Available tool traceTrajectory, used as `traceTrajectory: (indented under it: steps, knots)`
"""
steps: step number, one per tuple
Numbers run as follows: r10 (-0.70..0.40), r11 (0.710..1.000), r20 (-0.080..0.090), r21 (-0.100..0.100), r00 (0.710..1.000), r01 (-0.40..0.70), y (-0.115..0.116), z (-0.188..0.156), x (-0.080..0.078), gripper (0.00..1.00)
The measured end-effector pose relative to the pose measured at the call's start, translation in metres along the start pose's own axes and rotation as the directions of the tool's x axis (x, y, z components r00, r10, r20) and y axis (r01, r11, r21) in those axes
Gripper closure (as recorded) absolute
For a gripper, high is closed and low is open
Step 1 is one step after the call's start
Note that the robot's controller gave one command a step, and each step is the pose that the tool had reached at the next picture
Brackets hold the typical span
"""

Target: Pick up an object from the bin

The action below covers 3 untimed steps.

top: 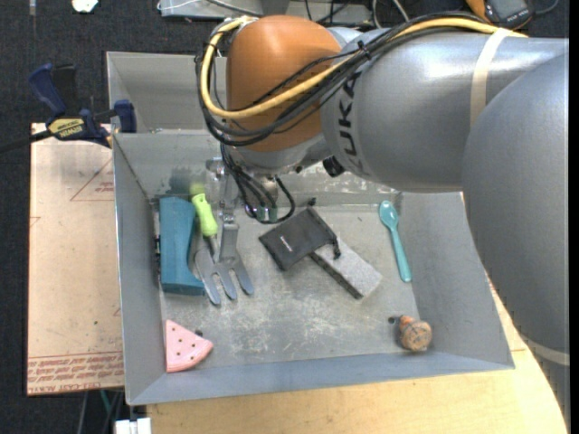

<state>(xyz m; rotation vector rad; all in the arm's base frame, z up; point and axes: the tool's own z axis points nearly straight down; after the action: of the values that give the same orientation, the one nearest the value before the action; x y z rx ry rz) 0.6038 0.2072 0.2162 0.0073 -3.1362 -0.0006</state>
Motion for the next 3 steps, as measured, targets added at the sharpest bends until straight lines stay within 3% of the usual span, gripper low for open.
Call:
traceTrajectory:
  steps: [1,2,3]
  knots:
    - [0.004,1.000,0.007,-0.001,1.000,-0.004,-0.001,-0.005,-0.001,0.00]
    - [-0.257,0.966,0.008,-0.001,0.966,0.257,-0.023,0.008,-0.011,0.00]
    - [-0.239,0.971,0.007,-0.001,0.971,0.239,-0.050,-0.007,0.001,0.00]
